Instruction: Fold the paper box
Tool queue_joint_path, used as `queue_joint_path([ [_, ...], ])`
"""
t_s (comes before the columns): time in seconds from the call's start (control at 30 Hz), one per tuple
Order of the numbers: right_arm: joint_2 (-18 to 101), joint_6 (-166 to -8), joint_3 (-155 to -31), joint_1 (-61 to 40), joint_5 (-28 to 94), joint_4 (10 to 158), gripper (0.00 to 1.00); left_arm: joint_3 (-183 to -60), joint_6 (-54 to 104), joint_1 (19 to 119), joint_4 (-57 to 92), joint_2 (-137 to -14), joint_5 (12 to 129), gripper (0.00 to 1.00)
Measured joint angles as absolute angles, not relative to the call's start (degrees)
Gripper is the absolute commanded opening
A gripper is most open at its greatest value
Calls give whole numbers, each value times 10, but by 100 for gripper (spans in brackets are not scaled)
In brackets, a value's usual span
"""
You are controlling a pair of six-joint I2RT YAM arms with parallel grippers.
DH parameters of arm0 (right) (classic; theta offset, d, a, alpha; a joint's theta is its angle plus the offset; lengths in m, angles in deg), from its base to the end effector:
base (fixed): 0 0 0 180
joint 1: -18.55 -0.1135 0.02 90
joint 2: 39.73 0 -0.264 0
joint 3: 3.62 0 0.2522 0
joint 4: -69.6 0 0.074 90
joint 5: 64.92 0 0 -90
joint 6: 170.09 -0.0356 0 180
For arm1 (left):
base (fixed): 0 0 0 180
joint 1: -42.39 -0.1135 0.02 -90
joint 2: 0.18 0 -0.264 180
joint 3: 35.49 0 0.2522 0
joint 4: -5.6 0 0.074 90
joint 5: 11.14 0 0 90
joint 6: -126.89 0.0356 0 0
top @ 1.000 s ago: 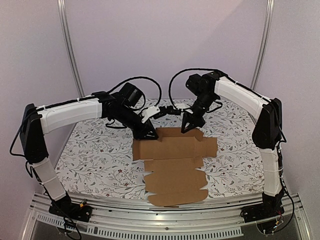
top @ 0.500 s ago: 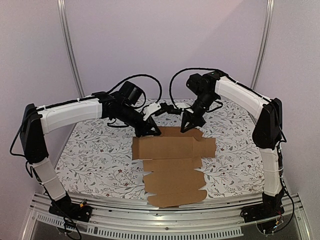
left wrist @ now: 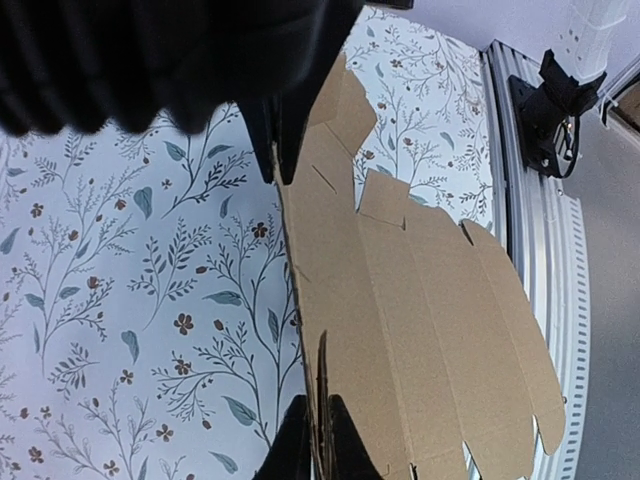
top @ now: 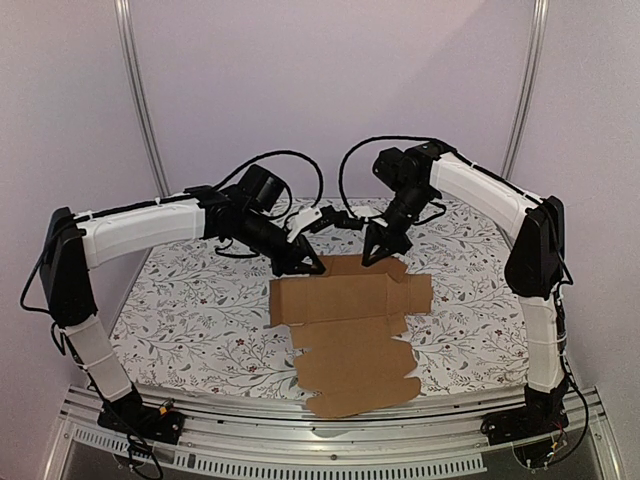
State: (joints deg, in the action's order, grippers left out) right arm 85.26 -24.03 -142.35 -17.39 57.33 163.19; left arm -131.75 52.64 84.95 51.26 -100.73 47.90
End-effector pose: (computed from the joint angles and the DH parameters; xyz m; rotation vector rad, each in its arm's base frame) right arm 0.3408 0.2705 0.2872 -2.0472 1.8779 0.7475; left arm 0.2727 -0.2753 0.2742 1.4090 2.0183 -0.8667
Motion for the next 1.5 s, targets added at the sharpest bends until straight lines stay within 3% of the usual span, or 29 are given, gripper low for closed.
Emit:
queue_joint_path([
  [0.1, 853, -241, -1424, -174, 573, 1635, 1, -1316, 519, 849, 509, -1008, 475, 0],
  [0.23, 853, -241, -1424, -174, 569, 1637, 1, -1314, 515, 849, 503, -1010, 471, 33],
  [0.5, 853, -265, -1420, -179, 547, 1617, 2, -1239, 473, 855, 435, -962, 559, 59],
  [0.83, 826, -333, -1293, -180, 432, 1606, 1, -1191, 331, 861, 427, -906, 755, 60],
  [1.07, 792, -361, -1247, -180, 403, 1597, 0, -1044, 202, 859, 379, -847, 813, 60],
  [1.33, 744, -357, -1226, -180, 419, 1597, 1, -947, 126, 809, 286, -833, 808, 55],
  [1.5, 711, -346, -1223, -180, 453, 1601, 1, -930, 117, 812, 198, -865, 743, 55],
])
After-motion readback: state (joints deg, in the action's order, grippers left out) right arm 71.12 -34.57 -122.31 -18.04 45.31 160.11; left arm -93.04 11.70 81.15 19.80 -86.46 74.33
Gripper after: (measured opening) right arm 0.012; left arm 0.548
